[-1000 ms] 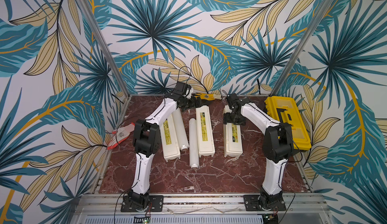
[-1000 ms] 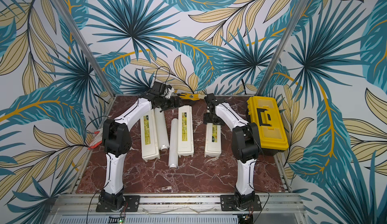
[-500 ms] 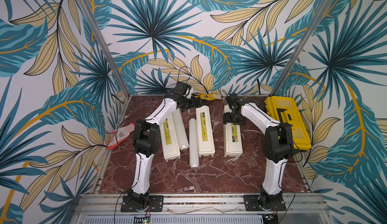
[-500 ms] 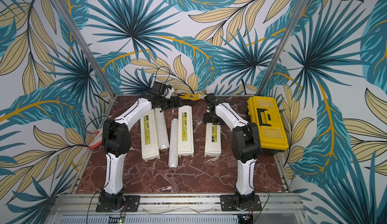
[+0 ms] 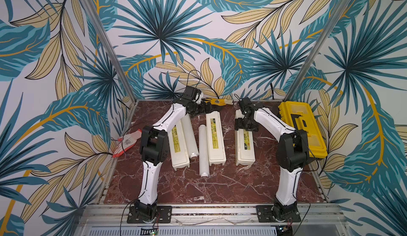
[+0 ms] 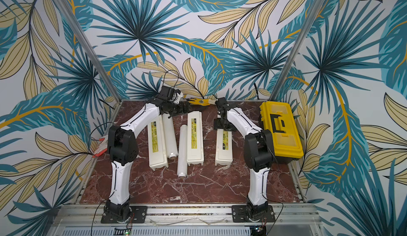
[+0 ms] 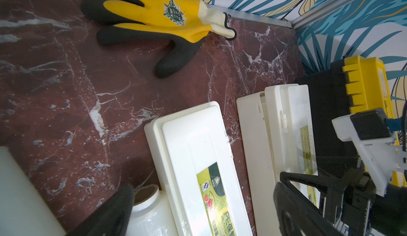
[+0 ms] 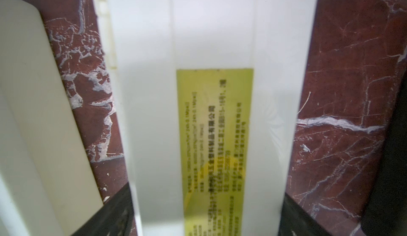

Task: Put plastic wrap rolls into dispensers
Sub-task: Close the lid on the plastic wrap cutting box.

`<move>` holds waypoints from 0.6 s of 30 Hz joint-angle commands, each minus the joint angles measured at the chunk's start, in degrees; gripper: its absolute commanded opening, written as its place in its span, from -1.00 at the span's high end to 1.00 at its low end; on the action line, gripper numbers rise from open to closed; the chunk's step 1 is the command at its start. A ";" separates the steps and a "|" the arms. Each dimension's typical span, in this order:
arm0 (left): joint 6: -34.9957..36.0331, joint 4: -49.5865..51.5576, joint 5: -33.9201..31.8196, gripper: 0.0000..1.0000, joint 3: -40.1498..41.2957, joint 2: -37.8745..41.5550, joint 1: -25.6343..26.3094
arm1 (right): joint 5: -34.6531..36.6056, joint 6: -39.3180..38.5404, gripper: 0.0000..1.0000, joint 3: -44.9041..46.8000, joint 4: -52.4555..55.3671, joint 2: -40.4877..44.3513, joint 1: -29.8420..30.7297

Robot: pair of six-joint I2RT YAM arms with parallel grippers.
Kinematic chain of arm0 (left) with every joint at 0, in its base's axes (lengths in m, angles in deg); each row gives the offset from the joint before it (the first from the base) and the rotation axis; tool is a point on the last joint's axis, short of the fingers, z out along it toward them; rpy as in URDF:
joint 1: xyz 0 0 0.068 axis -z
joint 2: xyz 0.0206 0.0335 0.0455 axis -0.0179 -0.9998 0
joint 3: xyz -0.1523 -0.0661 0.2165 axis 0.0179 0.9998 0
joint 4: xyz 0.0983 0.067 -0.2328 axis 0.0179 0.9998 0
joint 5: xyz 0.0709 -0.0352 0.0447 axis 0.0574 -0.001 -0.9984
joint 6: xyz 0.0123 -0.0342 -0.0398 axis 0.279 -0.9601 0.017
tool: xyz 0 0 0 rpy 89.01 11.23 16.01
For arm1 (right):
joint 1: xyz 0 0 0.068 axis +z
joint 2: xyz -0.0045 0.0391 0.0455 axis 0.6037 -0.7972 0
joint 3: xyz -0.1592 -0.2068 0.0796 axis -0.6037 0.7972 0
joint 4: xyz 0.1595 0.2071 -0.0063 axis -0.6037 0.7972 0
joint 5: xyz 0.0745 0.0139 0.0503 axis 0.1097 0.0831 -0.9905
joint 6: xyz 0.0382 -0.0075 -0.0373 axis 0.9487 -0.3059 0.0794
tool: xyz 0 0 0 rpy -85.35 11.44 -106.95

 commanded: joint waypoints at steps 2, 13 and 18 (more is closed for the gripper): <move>0.75 0.13 0.10 -0.99 0.87 2.44 -0.22 | -3.75 0.83 -0.75 -1.54 2.22 2.19 -0.50; 0.58 0.10 0.21 -0.99 0.17 1.61 -0.15 | -4.28 -0.60 -0.70 -2.91 4.84 0.91 -1.44; 0.35 0.14 0.23 -0.99 -0.42 1.07 -0.14 | -4.91 -0.36 -0.70 -2.01 4.02 0.48 -1.36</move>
